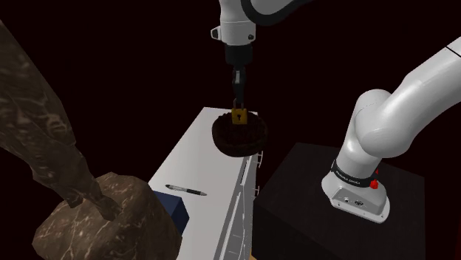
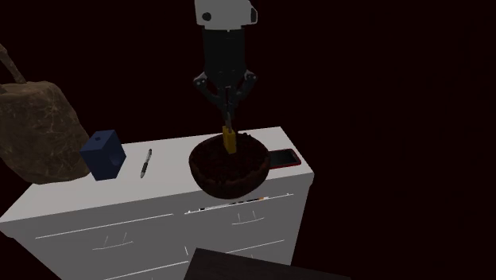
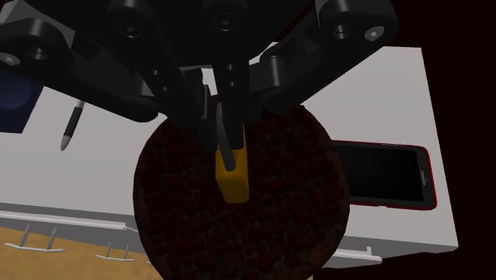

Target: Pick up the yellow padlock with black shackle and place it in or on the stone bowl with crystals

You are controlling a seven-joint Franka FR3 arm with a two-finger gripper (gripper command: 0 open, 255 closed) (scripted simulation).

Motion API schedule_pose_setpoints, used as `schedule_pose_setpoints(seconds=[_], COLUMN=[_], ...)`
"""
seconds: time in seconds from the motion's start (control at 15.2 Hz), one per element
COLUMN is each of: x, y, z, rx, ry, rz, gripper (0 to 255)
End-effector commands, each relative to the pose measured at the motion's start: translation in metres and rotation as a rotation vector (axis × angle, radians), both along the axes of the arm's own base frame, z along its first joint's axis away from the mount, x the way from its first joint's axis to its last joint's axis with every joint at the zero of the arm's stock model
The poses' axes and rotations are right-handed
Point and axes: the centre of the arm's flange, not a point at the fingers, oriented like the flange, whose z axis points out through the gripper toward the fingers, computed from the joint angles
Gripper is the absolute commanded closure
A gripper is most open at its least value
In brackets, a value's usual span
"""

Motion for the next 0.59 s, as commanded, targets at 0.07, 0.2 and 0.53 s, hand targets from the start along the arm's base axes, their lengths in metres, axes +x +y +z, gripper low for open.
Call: schedule_pose_setpoints(seconds=[0.07,0.2,0.53], x=[-0.0002,-0.0002,-0.0001], y=[-0.0004,-0.0004,-0.0005], z=[-0.0017,-0.0017,-0.0018], rx=[0.0,0.0,0.0], ry=[0.001,0.001,0.001], rz=[0.0,0.0,0.0], gripper=[255,255,0])
